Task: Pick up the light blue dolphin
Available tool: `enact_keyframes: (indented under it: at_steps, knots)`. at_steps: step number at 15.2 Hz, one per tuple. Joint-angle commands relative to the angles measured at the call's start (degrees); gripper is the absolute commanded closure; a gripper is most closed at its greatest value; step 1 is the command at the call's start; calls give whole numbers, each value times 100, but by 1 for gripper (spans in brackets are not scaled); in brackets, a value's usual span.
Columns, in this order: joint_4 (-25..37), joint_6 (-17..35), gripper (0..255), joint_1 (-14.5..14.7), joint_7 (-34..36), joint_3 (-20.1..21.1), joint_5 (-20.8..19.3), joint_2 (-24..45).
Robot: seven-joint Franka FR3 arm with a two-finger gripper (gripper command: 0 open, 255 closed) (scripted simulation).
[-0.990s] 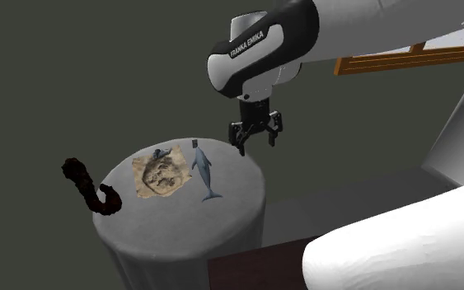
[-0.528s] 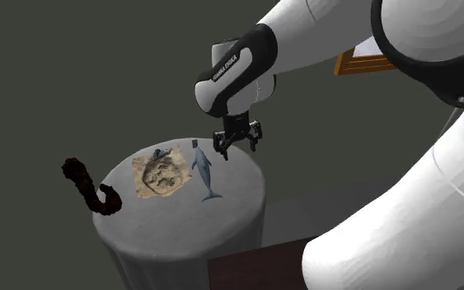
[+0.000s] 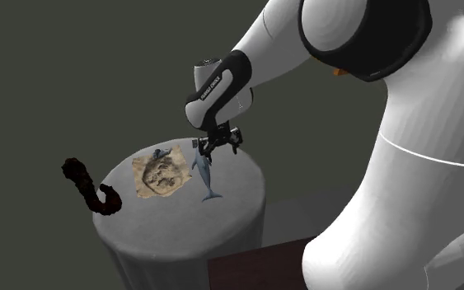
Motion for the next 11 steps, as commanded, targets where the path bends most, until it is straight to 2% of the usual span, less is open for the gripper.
enact_keyframes:
  at_steps: [1, 6, 11]
  knots:
    - [336, 168, 0, 71, 250, -28, -277, 482]
    - [1321, 356, 0, 358, 712, -197, -813, 1584]
    - [2502, 379, 0, 690, 973, -404, -1142, 2672]
